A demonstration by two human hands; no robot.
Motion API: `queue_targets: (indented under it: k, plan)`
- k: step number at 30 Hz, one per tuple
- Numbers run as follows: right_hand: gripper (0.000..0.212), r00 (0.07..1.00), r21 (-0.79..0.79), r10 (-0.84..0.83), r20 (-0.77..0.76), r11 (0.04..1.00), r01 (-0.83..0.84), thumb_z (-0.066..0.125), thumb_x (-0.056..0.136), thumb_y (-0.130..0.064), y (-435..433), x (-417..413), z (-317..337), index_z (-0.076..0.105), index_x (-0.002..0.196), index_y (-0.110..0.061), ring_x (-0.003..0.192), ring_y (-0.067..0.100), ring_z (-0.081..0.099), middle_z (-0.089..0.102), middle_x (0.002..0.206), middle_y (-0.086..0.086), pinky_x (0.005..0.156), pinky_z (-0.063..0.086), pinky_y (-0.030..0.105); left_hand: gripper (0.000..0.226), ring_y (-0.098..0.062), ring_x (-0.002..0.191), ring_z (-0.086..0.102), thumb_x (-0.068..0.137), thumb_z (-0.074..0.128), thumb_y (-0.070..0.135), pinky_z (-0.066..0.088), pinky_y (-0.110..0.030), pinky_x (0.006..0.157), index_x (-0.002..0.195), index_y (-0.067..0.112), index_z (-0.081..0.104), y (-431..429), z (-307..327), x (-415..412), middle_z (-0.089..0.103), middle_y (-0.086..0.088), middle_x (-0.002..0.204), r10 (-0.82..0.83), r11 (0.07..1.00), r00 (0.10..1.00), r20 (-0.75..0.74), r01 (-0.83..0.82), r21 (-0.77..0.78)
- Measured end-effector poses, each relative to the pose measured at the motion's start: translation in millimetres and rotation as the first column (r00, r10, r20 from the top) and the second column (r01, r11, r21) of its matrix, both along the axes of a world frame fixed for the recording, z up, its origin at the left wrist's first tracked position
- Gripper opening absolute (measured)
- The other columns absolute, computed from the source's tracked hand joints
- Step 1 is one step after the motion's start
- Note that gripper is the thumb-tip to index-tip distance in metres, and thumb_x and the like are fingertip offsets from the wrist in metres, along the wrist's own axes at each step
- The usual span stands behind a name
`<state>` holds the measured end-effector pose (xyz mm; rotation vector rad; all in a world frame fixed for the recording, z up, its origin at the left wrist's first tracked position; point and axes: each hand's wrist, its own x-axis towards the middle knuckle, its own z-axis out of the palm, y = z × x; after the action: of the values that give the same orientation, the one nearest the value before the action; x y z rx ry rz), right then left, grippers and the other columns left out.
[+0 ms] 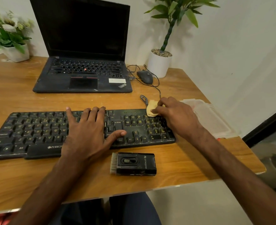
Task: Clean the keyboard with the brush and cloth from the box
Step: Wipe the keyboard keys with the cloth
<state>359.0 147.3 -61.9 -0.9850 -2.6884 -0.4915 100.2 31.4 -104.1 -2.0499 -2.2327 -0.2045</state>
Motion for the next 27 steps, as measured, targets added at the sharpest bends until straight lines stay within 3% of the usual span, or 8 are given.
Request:
queue_targets:
  k: [4,9,13,17,20,22,24,27]
  plan:
    - [0.037,0.999,-0.049,0.001,0.042,0.999,0.001,0.078,0.08,-0.013,7,7,11,0.072,0.113,-0.027,0.097,0.022,0.06,0.065,0.11,0.002,0.063,0.031,0.027,0.119,-0.026,0.148,0.027,0.075,-0.013,0.09,0.002,-0.071,0.115,0.157,0.011,0.02,-1,0,0,0.031,-0.01,0.16,0.008,1.0,1.0,0.0,-0.008,-0.001]
    - [0.039,0.996,-0.099,-0.043,0.08,0.994,0.051,0.077,0.082,-0.015,13,25,11,0.07,0.118,-0.03,0.105,0.022,0.057,0.062,0.118,0.002,0.063,0.038,0.027,0.122,-0.025,0.15,0.024,0.071,-0.018,0.091,0.001,-0.071,0.115,0.158,0.012,0.015,-1,0,0,0.027,-0.01,0.162,0.019,1.0,1.0,0.011,-0.018,-0.007]
    - [0.025,0.99,-0.093,-0.019,0.139,0.995,0.032,0.074,0.084,-0.019,20,21,22,0.073,0.109,-0.026,0.101,0.019,0.057,0.063,0.111,0.0,0.062,0.038,0.027,0.122,-0.026,0.149,0.026,0.071,-0.016,0.091,0.001,-0.071,0.115,0.158,0.011,0.016,0,0,0,0.029,-0.011,0.161,0.014,1.0,1.0,0.027,-0.013,-0.003]
    - [0.012,0.962,-0.134,-0.1,0.254,0.981,0.137,0.068,0.084,-0.015,36,26,34,0.073,0.093,-0.022,0.098,0.018,0.056,0.061,0.109,0.0,0.07,0.049,0.034,0.122,-0.025,0.15,0.024,0.07,-0.018,0.091,0.001,-0.07,0.116,0.158,0.012,0.013,-1,0,0,0.027,-0.01,0.162,0.021,1.0,1.0,0.023,-0.021,-0.002]
    - [0.02,0.993,-0.155,-0.062,-0.103,0.987,0.046,0.07,0.081,-0.003,39,32,20,0.077,0.091,-0.019,0.098,0.019,0.058,0.063,0.105,0.001,0.074,0.049,0.035,0.123,-0.026,0.15,0.024,0.069,-0.019,0.091,0.002,-0.071,0.115,0.158,0.012,0.013,0,-2,0,0.027,-0.01,0.162,0.016,1.0,1.0,0.025,-0.016,0.0]
    - [0.023,0.919,-0.191,-0.035,-0.393,0.981,-0.044,0.069,0.082,0.0,32,28,10,0.077,0.095,-0.018,0.094,0.015,0.059,0.063,0.102,0.001,0.077,0.047,0.027,0.122,-0.026,0.149,0.025,0.071,-0.017,0.092,0.003,-0.071,0.115,0.158,0.012,0.015,0,-2,0,0.028,-0.01,0.161,0.012,1.0,1.0,0.025,-0.012,0.002]
    - [0.023,0.9,-0.252,-0.006,-0.435,0.961,-0.115,0.069,0.085,-0.004,27,26,1,0.076,0.102,-0.018,0.095,0.012,0.059,0.062,0.102,0.001,0.08,0.046,0.023,0.121,-0.026,0.149,0.026,0.072,-0.016,0.091,0.003,-0.071,0.115,0.158,0.012,0.015,0,-1,0,0.029,-0.01,0.161,0.009,1.0,1.0,0.024,-0.009,0.005]
    - [0.024,0.898,-0.335,-0.057,-0.437,0.936,-0.104,0.07,0.086,-0.008,28,25,-6,0.074,0.107,-0.019,0.093,0.011,0.059,0.065,0.101,-0.001,0.079,0.049,0.031,0.121,-0.026,0.149,0.027,0.072,-0.016,0.091,0.003,-0.071,0.115,0.158,0.012,0.016,0,-1,0,0.03,-0.011,0.16,0.006,1.0,1.0,0.027,-0.006,0.008]
